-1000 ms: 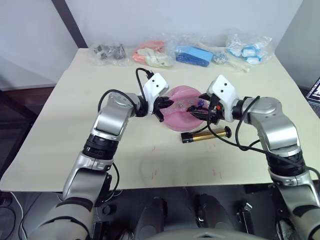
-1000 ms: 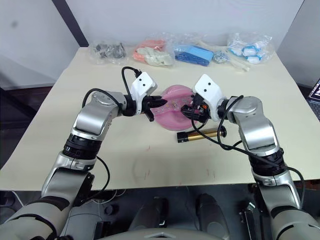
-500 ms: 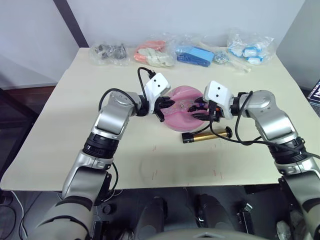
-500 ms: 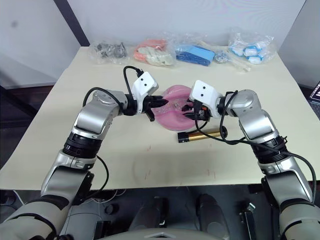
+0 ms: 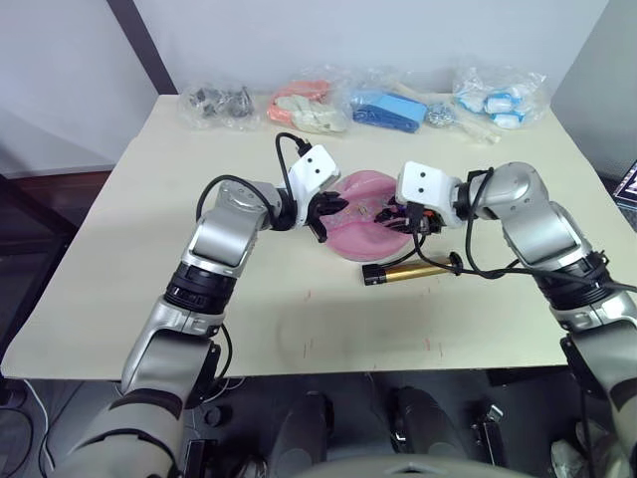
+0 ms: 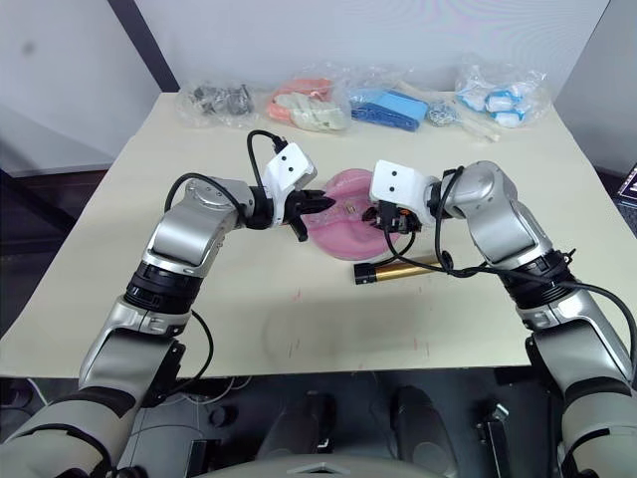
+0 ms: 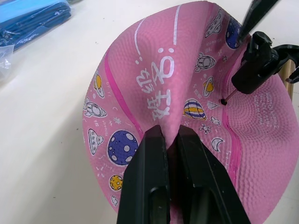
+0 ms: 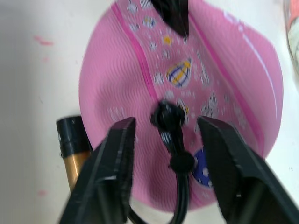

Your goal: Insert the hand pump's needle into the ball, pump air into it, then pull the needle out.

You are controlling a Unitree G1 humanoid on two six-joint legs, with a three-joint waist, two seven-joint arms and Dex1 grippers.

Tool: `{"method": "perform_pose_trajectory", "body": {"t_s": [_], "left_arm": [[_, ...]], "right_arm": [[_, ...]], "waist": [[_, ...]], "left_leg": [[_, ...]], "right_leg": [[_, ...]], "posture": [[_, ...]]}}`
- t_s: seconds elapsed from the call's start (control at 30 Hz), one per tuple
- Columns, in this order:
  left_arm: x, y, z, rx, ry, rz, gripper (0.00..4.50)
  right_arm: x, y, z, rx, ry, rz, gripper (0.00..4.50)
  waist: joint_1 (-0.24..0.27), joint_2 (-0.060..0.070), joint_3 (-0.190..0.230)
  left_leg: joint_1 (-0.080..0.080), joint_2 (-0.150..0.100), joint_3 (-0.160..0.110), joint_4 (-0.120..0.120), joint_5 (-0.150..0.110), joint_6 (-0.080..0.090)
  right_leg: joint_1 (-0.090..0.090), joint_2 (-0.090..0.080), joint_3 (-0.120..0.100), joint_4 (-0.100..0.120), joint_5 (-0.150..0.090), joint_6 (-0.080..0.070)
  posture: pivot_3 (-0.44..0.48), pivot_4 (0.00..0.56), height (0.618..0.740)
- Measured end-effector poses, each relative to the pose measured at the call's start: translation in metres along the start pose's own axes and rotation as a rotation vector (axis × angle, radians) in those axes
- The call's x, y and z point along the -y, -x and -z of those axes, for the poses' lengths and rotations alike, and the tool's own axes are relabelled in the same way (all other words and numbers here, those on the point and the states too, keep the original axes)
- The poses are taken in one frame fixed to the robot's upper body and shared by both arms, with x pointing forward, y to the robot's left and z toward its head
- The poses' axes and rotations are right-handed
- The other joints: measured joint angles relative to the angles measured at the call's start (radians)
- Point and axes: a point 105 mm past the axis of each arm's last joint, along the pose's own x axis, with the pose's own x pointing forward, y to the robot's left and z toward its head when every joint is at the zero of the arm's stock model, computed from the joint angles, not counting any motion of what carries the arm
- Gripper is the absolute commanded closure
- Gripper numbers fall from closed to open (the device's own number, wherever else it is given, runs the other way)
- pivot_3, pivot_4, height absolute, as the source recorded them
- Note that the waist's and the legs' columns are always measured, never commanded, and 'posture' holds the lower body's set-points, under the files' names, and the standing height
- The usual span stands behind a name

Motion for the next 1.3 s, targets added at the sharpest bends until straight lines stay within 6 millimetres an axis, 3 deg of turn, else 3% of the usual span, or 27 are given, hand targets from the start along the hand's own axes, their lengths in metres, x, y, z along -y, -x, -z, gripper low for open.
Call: {"method": "perform_pose_trajectory", "body": {"t_s": [0.03,0.1,0.2,0.53,0.63,0.73,1.3], "left_arm": [[-0.0002,0.0,-0.0001,0.0,0.0,0.0,4.5],[-0.0004,-0.0001,0.0,-0.001,0.0,0.0,4.5],[-0.0004,-0.0003,-0.0002,0.001,-0.003,0.0,4.5],[-0.0007,-0.0008,0.0005,-0.002,-0.002,0.0,4.5],[-0.0006,-0.0009,0.0005,-0.002,-0.002,0.001,4.5],[-0.0003,-0.0011,0.0001,-0.002,-0.004,0.002,4.5],[-0.0001,-0.0012,-0.0001,-0.001,-0.007,0.002,4.5]], "right_arm": [[0.0004,-0.0002,0.0002,-0.001,0.001,0.0,2.23],[0.0016,-0.0002,-0.0004,0.0,0.009,0.002,2.79],[0.0022,-0.0002,-0.001,0.001,0.016,0.002,4.06],[0.0046,-0.0013,-0.0012,-0.003,0.032,-0.002,4.06],[0.0042,-0.0014,-0.0022,-0.003,0.027,-0.014,3.36],[0.0023,-0.0038,-0.0045,0.004,0.027,-0.025,1.99],[0.0004,-0.0088,-0.0023,-0.012,0.034,-0.044,1.99]], "waist": [[0.0,0.0,0.0],[0.0,0.0,0.0],[0.0,0.0,0.0],[-0.001,0.0,0.0],[-0.001,0.0,0.0],[-0.001,0.0,0.0],[0.0,0.0,0.0]], "left_leg": [[0.0,0.0,0.0,0.0,0.0,0.0],[0.0,0.0,0.0,0.0,0.0,0.0],[0.0,0.0,0.0,0.0,0.0,0.0],[0.001,0.0,0.0,0.001,0.0,0.0],[0.001,0.0,0.0,0.001,0.0,0.0],[0.001,0.0,-0.001,0.001,0.0,0.0],[0.001,0.0,0.0,0.003,0.0,0.0]], "right_leg": [[0.0,0.0,0.0,0.0,0.0,0.0],[0.0,0.0,0.0,0.0,0.0,0.0],[0.0,0.0,0.0,0.001,0.0,0.0],[0.001,0.0,0.0,0.001,0.0,0.0],[0.001,0.0,0.0,0.001,0.0,0.0],[0.001,0.0,0.0,0.002,0.0,0.0],[0.002,0.0,0.0,0.002,0.0,0.0]], "posture": [[0.0,0.15,0.74],[0.0,0.15,0.74],[0.0,0.15,0.74],[0.0,0.15,0.74],[0.0,0.15,0.74],[0.0,0.15,0.74],[0.0,0.15,0.74]]}}
